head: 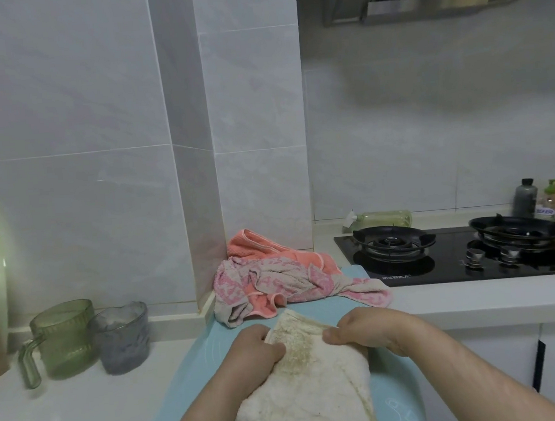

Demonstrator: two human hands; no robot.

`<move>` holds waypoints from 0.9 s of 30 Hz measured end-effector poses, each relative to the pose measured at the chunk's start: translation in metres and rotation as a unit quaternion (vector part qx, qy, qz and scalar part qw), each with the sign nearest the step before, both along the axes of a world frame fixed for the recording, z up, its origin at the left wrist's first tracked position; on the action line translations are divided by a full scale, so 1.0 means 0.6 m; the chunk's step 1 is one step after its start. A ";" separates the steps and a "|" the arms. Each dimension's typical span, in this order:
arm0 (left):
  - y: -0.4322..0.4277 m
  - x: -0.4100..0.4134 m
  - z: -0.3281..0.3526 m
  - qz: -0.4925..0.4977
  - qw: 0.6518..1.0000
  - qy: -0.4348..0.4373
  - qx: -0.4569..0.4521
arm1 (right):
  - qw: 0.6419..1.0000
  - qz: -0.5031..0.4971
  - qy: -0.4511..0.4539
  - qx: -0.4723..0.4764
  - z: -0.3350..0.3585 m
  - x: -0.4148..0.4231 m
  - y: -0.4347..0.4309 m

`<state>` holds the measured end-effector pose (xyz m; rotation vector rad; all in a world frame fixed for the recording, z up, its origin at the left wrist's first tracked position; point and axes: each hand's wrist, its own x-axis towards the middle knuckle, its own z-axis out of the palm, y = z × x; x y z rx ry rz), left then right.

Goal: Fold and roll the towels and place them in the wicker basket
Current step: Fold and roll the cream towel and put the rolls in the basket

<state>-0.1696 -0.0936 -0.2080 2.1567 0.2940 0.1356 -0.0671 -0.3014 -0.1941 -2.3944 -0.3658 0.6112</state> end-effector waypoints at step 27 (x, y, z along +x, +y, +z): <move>-0.031 -0.009 -0.042 -0.175 0.912 -0.093 0.360 | 0.971 -0.090 -0.194 0.111 -0.052 -0.076 -0.067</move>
